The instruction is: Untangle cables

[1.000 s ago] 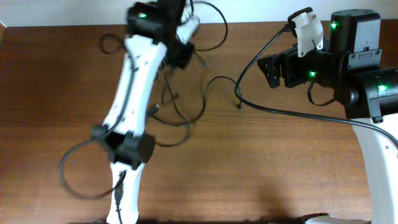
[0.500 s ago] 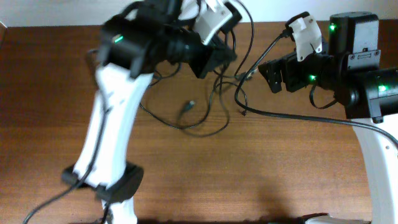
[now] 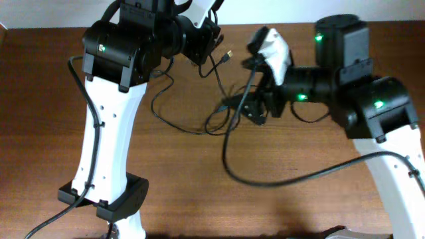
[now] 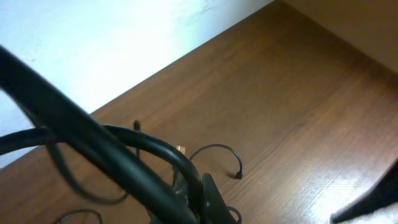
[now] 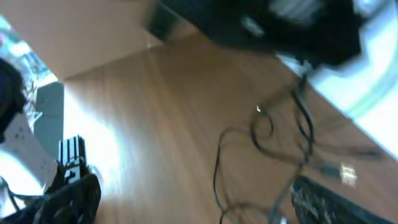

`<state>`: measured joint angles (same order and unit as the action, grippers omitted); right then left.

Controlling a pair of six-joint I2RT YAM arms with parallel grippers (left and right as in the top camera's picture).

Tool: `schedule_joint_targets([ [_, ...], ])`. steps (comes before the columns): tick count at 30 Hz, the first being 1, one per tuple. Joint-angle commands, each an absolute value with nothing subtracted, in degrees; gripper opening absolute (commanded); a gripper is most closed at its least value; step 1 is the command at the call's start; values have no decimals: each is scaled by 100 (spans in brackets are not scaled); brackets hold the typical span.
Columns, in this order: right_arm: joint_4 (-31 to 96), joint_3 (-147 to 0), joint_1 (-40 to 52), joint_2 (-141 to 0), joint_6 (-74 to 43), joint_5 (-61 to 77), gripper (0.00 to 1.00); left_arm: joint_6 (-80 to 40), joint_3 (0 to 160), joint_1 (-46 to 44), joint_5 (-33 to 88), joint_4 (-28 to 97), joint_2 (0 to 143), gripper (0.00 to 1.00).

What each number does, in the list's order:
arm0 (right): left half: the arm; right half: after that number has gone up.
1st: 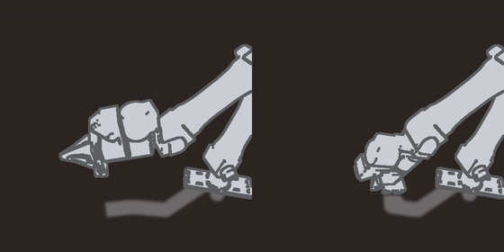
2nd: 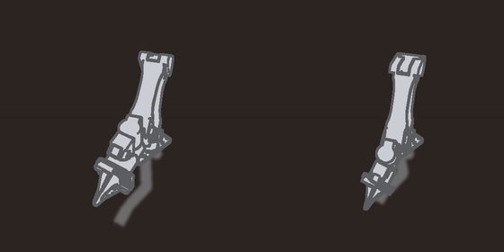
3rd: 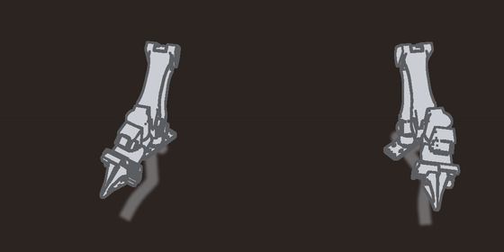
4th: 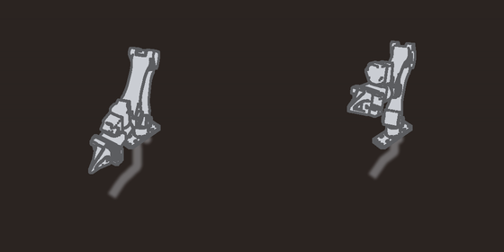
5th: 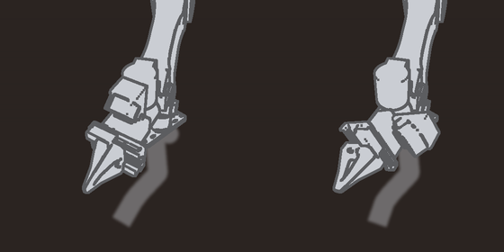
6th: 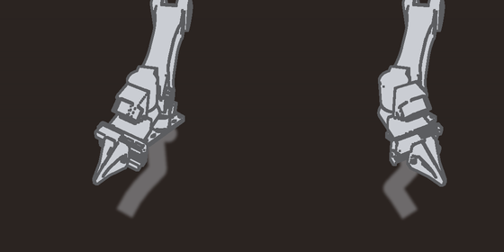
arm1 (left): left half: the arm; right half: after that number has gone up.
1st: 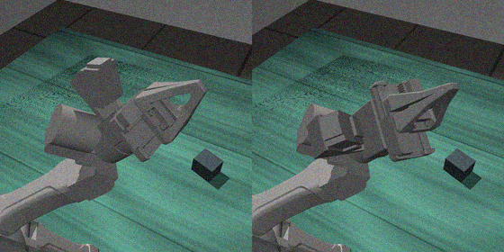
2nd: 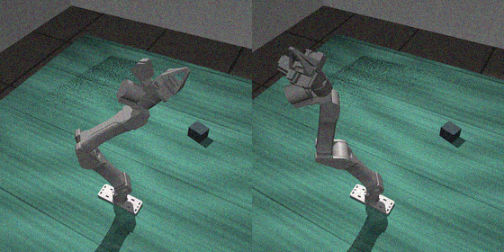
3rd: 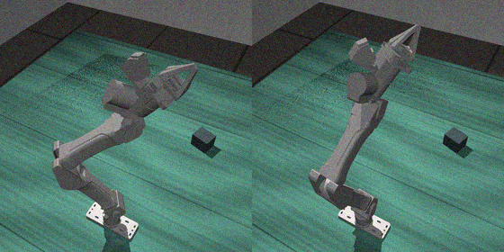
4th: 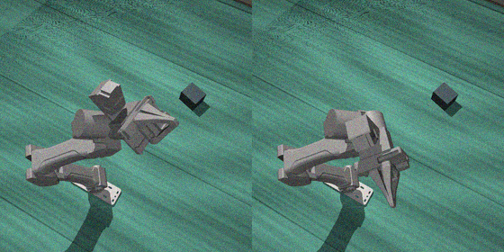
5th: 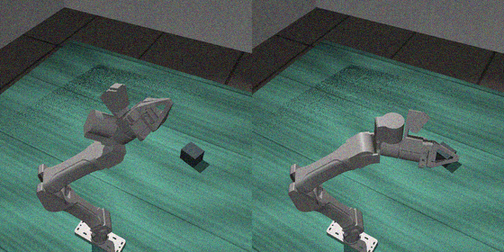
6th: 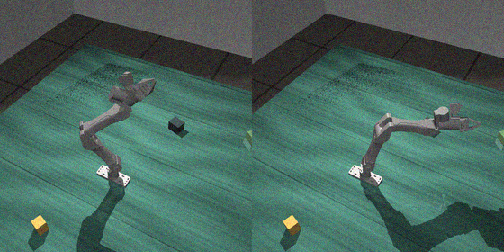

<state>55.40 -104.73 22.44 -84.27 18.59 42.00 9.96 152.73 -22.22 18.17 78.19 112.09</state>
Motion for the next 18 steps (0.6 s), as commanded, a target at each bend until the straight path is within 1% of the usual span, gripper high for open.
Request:
schedule_joint_targets([
  [1, 5131, -10545, 2888, -8388, 2012, 2762, 96, 760, 15294, -2222, 1811, 7826, 11218, 0],
  [2, 5043, -10545, 3111, -8473, 2268, 2147, 96, 729, 15297, -2224, 1890, 7894, 11216, 0],
  [3, 4967, -10545, 3194, -8519, 2305, 1828, 96, 729, 15301, -2224, 2023, 7940, 11179, 0],
  [5, 4851, -10545, 3186, -8530, 2399, 1835, 95, 718, 15303, -2222, 2281, 7922, 11008, 0],
  [10, 4674, -10545, 3188, -8530, 2353, 1892, 95, 666, 15305, -2222, 2287, 7769, 10370, 0],
  [13, 4473, -10545, 3225, -8530, 2093, 2296, 92, 666, 15305, -2222, 2270, 7605, 10165, 0],
  [18, 4239, -10545, 3804, -8545, 2005, 2355, 91, 663, 15308, -2222, 2255, 7319, 10143, 0],
])
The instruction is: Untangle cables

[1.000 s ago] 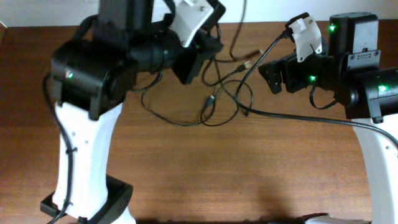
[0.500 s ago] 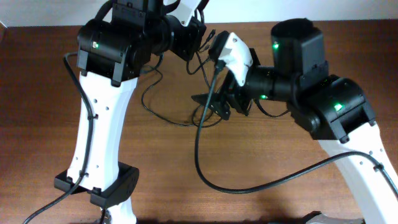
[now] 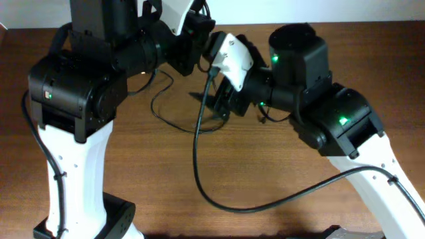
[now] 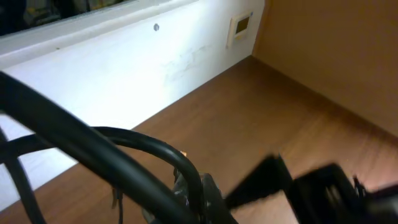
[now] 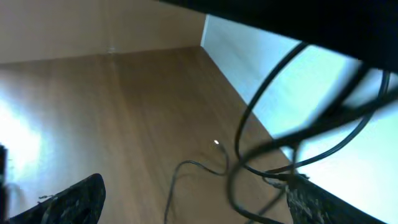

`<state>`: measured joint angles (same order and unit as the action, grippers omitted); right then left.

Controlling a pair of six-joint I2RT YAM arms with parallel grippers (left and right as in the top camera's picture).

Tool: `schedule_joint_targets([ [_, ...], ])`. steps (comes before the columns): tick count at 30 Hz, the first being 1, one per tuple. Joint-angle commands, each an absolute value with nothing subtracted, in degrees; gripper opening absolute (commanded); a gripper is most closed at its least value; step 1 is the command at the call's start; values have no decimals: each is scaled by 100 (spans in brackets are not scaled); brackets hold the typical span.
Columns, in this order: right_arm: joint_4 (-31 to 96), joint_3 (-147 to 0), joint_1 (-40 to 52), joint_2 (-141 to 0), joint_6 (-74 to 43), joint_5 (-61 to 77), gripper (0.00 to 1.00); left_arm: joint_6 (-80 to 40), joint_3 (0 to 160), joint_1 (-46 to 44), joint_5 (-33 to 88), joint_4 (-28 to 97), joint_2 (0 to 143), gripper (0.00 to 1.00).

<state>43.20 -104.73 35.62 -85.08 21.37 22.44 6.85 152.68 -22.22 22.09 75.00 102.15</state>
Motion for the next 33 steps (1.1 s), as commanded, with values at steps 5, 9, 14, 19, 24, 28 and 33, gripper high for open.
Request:
schedule_joint_targets([
  [5, 4222, -10545, 4023, -8665, 1780, 2357, 87, 600, 15308, -2222, 2119, 7271, 10090, 0],
  [9, 4165, -10545, 4125, -8799, 1706, 2615, 86, 600, 15308, -2222, 2119, 7295, 9885, 0],
  [14, 3900, -10545, 4438, -8796, 1704, 2637, 62, 602, 15305, -2222, 2119, 7334, 9852, 0],
  [19, 3874, -10545, 4987, -8794, 1708, 2628, 4, 604, 15305, -2222, 2115, 7338, 9848, 0],
  [24, 3774, -10547, 4987, -8748, 1706, 2502, 4, 604, 15305, -2222, 1868, 7461, 9832, 0],
  [28, 3376, -10547, 4862, -8208, 1848, -169, 7, 602, 15305, -2222, 1811, 7465, 9782, 0],
  [33, 3336, -10545, 4571, -8440, 1859, -178, 90, 582, 15305, -2237, 1811, 7369, 9454, 0],
])
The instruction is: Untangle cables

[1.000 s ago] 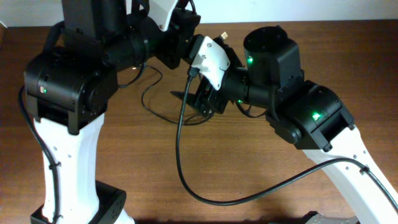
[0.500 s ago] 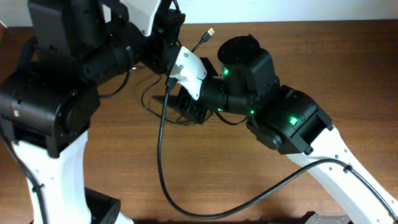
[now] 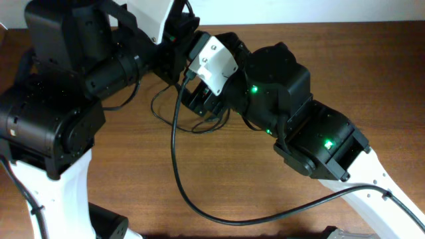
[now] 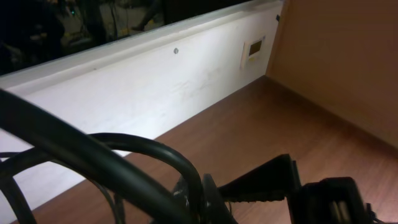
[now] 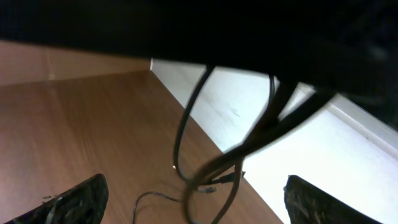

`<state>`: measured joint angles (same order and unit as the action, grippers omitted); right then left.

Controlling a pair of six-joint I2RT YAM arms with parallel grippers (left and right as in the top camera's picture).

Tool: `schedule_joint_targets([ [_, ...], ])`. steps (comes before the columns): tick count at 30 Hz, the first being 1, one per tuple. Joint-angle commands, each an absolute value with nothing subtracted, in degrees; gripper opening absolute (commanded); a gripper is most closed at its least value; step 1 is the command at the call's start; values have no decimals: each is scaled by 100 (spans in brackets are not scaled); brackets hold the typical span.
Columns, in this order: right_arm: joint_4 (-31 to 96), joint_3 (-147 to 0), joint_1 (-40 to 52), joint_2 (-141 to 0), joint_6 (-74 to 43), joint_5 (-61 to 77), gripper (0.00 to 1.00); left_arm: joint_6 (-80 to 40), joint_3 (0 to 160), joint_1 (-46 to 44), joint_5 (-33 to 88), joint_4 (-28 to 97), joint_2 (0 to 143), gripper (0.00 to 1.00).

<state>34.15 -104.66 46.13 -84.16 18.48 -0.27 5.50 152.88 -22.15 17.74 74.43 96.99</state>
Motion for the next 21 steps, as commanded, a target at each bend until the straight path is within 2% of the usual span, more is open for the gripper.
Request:
schedule_joint_targets([
  [1, 3282, -10545, 4567, -8447, 1861, -178, 90, 580, 15305, -2233, 1772, 7376, 9408, 0],
  [5, 2899, -10545, 4576, -8449, 1922, -189, 90, 582, 15305, -2233, 1090, 7303, 9133, 0],
  [7, 2974, -10547, 4574, -8429, 1920, -21, 89, 624, 15305, -2233, 154, 7314, 9061, 0],
  [10, 3269, -10562, 4495, -7824, 1922, -338, 89, 661, 15305, -2233, -47, 7487, 9161, 0],
  [12, 3640, -10562, 4117, -7494, 1922, -766, 88, 735, 15305, -2233, -134, 7509, 9183, 0],
  [14, 4213, -10560, 3122, -7135, 1896, -779, 88, 733, 15305, -2233, -134, 7553, 9181, 0],
  [17, 4650, -10560, 2311, -7011, 1793, -620, 88, 735, 15305, -2233, -158, 7575, 9181, 0],
  [21, 4685, -10560, 2102, -7341, 1702, 714, 88, 731, 15305, -2233, -906, 7507, 9179, 0],
])
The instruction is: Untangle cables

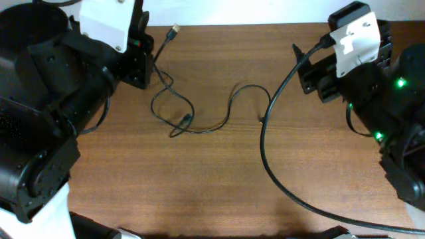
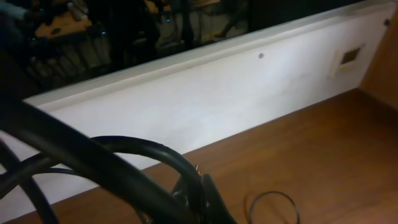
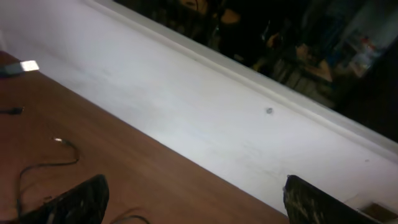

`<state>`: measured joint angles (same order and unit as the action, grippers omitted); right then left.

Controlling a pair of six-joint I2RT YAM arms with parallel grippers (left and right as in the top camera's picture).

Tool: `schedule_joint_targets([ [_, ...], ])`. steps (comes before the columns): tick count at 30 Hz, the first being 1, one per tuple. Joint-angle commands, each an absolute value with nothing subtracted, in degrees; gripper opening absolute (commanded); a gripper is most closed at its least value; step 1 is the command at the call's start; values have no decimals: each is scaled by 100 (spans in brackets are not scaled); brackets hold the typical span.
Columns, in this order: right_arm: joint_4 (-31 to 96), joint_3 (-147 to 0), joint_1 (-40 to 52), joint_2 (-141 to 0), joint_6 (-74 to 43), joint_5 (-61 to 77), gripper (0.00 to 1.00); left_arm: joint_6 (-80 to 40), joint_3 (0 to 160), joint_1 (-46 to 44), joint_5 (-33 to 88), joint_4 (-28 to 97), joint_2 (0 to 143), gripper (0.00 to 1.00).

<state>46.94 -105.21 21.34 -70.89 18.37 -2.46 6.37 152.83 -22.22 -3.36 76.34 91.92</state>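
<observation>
Thin black cabling lies in loose loops across the back of the table, from a gold-tipped plug at the back left to an end near the middle. My left gripper is high at the back left. In the left wrist view it is shut on the cable, with the gold plug tip sticking out just above the fingers. My right gripper is at the back right, away from the cable. Its fingers stand wide apart with nothing between them.
The brown wooden table ends at a white wall along the back. A thick black arm cable sweeps from the right arm across the table's right half. The left arm's own thick cables block much of the left wrist view.
Both arms were crowded together over the back middle with cable hanging between them. Now the left arm is at the back left, the right at the back right, and the cable lies spread out.
At first my grippers met over the tangle at the back middle, the left one holding the cable near its plug. At the two later moments both arms stood higher and further left, with cable loops hanging before the open right gripper. Now they are apart.
</observation>
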Motion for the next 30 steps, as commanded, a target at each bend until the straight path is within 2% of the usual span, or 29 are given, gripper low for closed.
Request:
schedule_joint_targets([
  [1, 4696, -10560, 2104, -7546, 1625, 1085, 87, 731, 15305, -2233, -902, 7456, 9181, 0],
  [3, 4628, -10562, 2102, -7758, 1555, 1245, 85, 729, 15192, -2233, -373, 7642, 9367, 0],
  [6, 4729, -10584, 2095, -7439, 1559, 888, 87, 729, 14999, -2224, -585, 7620, 10066, 0],
  [9, 5142, -10569, 2091, -7542, 1450, 523, 85, 572, 14999, -1747, -882, 7343, 10453, 0],
  [11, 5159, -10554, 2093, -8031, 1140, 513, 81, 561, 15115, -1273, -884, 7301, 10298, 0],
  [17, 5127, -10554, 2145, -9065, 624, 1039, 80, 556, 15144, -99, -886, 7408, 9922, 0],
  [23, 5046, -10554, 3118, -10066, 355, 1179, 81, 473, 15144, 56, -886, 7286, 9135, 0],
  [24, 5030, -10554, 3205, -10158, 355, 1179, 81, 473, 15130, 56, -888, 7314, 9148, 18],
  [25, 5037, -10554, 3264, -10169, 357, 1160, 84, 473, 15104, 56, -888, 7321, 9177, 99],
  [30, 5072, -10412, 3308, -10481, 395, 1188, 87, 473, 15106, 56, -891, 7253, 9089, 99],
])
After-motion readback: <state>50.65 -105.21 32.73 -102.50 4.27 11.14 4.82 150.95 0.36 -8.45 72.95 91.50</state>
